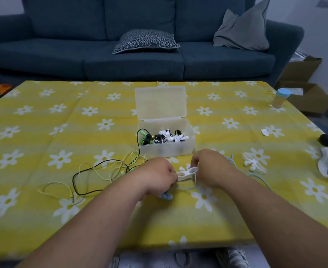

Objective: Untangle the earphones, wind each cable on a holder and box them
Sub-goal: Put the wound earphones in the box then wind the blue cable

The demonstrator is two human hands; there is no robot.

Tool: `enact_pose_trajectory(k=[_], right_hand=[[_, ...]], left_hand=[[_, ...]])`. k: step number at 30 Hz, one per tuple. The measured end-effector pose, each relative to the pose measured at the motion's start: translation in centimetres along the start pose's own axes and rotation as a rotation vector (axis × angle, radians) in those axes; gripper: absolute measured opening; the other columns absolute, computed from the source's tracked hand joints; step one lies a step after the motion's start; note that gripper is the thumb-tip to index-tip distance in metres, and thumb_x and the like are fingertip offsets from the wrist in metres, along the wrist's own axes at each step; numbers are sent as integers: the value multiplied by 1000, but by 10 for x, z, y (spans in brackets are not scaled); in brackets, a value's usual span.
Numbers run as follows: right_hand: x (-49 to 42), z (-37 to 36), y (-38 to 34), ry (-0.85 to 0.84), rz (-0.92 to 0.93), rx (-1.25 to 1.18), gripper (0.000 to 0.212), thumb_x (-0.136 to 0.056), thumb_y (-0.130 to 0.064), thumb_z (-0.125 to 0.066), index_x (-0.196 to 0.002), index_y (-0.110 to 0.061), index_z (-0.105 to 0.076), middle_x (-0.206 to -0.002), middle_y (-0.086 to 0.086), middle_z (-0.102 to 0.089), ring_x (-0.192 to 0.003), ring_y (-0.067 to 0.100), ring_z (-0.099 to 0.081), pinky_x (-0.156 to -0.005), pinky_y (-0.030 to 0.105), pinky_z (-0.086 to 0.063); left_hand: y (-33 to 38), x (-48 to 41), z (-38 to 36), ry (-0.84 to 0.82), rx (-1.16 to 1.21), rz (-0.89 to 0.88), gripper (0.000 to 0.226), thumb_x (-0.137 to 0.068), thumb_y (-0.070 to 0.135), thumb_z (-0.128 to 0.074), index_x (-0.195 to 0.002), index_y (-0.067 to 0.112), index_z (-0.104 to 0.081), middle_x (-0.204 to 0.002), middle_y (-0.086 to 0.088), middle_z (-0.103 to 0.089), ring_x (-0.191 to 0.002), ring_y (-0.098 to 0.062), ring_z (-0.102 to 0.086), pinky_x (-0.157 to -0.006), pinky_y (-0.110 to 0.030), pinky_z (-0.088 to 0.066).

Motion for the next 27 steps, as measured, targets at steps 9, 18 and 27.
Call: enact_pose_trajectory(k=[9, 18, 27], right_hand=[[56, 55, -42, 191, 234, -196, 14, -80, -31, -74, -85, -36, -62, -70, -17, -44, -75, 12, -48, -64, 28, -36], [82, 77, -40, 164, 206, -474, 22, -74, -24, -83, -91, -30, -70, -65, -13, -49, -52, 2, -46, -52, 18, -34], [93, 96, -50, 54, 317, -593, 25, -91, -4, -55, -94, -25, -69, -70, -7, -74, -56, 19, -56, -60, 39, -52]], left_hand=[[-8, 22, 25, 214, 535, 96, 40, -99, 40, -51, -101, 2, -62, -85, -12, -60, -58, -22, -56, -59, -31, -51], [3, 34, 25, 250, 927, 65, 6, -94, 17, -65, -90, 12, -62, -70, -2, -56, -49, -13, -50, -46, -21, -48], [27, 40, 44, 294, 958, -167, 16, -94, -2, -58, -102, 8, -68, -90, -12, -65, -75, -23, -61, -71, -27, -56]])
Point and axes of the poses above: each hand's wrist, its own x-axis away from the middle knuckle, its own z-axis out of the back of the hand, y = z × x, the point moved 8 cm from there along -x, towards the middle knuckle
